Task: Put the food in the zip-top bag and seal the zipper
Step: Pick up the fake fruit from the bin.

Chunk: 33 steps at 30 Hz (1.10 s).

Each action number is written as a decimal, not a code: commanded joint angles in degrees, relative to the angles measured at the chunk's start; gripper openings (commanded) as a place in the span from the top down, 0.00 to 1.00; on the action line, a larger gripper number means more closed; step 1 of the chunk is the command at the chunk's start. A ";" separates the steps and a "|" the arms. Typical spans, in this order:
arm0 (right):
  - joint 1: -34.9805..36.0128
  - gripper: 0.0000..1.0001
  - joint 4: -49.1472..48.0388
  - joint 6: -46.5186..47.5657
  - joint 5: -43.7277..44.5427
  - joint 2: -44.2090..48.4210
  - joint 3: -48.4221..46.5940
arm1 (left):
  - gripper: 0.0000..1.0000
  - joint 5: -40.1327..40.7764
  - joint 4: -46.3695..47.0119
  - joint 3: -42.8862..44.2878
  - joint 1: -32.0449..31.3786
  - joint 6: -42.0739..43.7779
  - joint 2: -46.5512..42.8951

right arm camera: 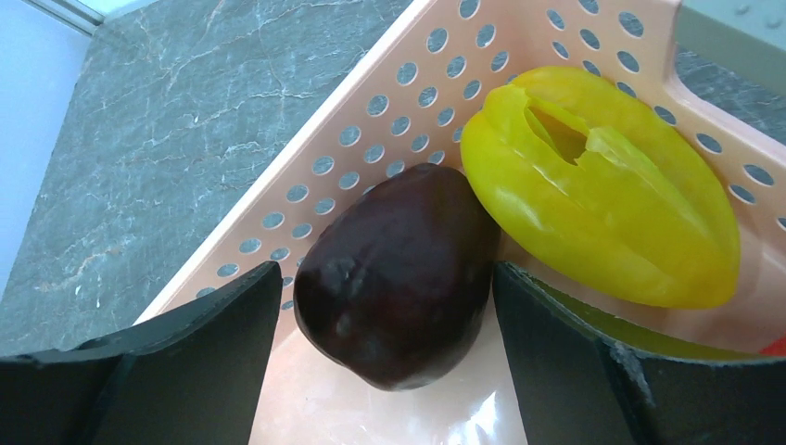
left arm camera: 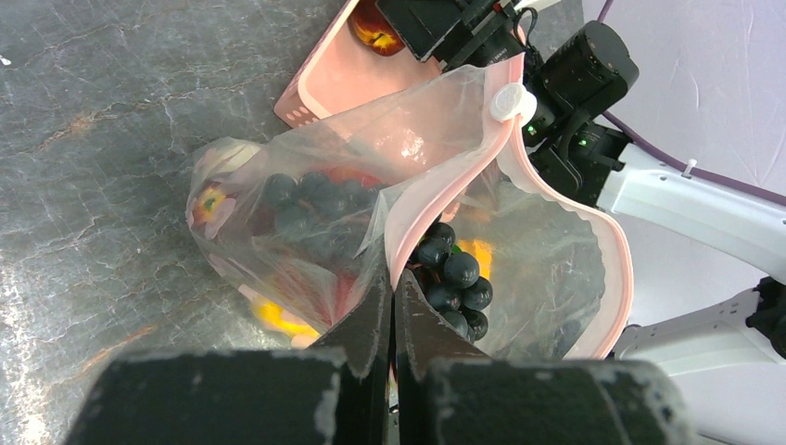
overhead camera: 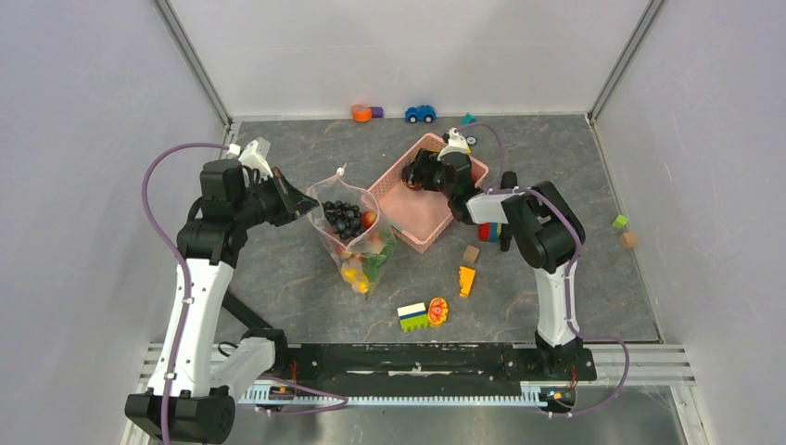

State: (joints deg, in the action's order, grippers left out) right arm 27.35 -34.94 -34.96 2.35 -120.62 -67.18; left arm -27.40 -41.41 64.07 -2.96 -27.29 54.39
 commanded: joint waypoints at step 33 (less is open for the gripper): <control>15.19 0.71 -3.20 27.80 -8.87 45.72 15.62 | 0.98 -3.14 3.51 -0.79 0.35 -1.79 -1.65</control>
State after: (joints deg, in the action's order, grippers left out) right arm 36.84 -38.48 -17.76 -5.23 -81.28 -52.16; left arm -28.29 -41.10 63.35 -2.96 -27.33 53.87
